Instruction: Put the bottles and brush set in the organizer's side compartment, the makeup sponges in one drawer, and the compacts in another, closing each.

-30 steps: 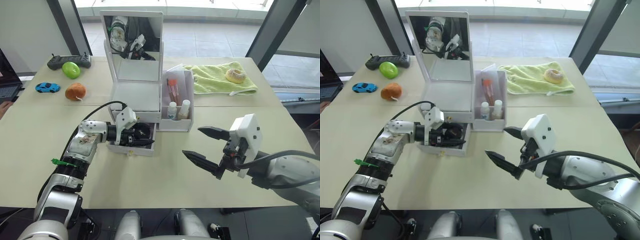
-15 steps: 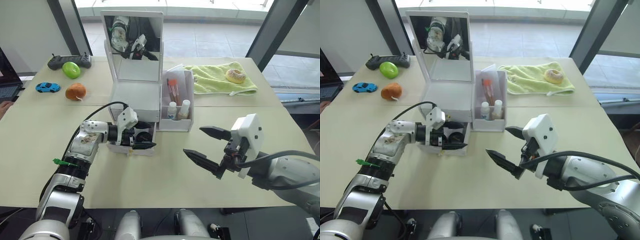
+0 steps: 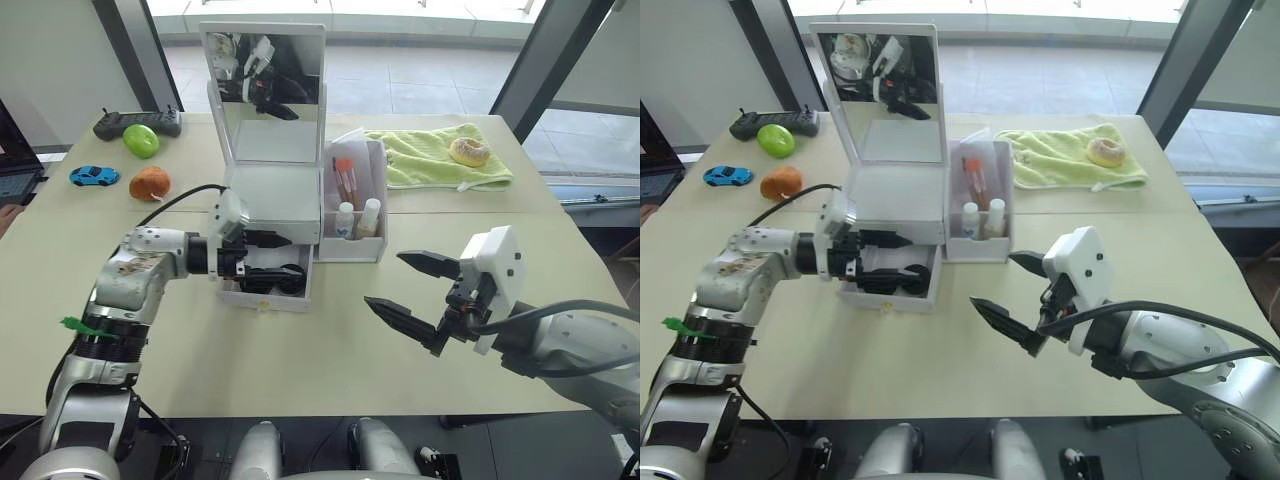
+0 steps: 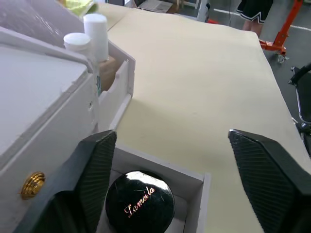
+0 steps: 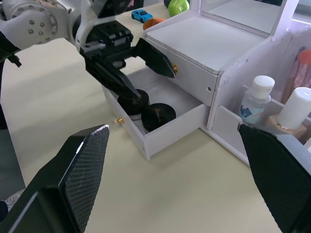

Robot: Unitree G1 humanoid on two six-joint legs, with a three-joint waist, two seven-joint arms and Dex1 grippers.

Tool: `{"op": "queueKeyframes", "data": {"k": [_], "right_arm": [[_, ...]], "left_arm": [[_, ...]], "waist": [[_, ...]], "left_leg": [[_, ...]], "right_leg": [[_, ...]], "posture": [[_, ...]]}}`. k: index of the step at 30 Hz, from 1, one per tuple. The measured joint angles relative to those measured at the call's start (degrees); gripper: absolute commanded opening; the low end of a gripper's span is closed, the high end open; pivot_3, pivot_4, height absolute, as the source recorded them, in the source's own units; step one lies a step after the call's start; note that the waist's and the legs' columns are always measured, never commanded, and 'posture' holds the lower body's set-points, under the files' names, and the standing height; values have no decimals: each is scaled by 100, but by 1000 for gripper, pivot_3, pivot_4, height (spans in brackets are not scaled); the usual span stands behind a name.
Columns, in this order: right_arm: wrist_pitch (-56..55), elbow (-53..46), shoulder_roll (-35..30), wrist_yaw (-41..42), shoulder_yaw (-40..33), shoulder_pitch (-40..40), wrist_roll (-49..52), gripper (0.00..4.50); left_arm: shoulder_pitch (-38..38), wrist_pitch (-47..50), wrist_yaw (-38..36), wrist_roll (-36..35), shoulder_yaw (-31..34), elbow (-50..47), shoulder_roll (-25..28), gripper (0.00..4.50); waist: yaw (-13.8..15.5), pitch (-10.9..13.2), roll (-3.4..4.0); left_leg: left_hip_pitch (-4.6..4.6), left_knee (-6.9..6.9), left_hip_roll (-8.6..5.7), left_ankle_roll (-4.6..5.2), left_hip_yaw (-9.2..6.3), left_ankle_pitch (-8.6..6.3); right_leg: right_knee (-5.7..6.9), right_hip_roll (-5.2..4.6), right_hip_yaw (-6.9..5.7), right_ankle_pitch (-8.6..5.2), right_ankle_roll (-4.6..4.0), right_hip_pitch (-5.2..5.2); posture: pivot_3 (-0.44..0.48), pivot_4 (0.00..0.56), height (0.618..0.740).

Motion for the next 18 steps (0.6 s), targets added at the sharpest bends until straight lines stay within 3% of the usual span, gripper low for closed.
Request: {"op": "queueKeyframes", "data": {"k": [9,18], "right_arm": [[-1,32,25,29,46,-32,-57,4500],[-1,34,97,32,60,-43,-95,4500]], "left_arm": [[748,27,-148,-40,173,-187,684,206],[1176,-621,-355,445,-2,-132,923,77]], "waist": [[16,2,3],[31,3,4]], "left_leg": [[0,0,2,0,-7,0],[-1,-1,3,0,-5,0]], "right_leg": [[1,4,0,-2,-9,-1],[1,4,1,-1,-18,-3]], "posture": [[0,150,740],[0,150,740]]}}
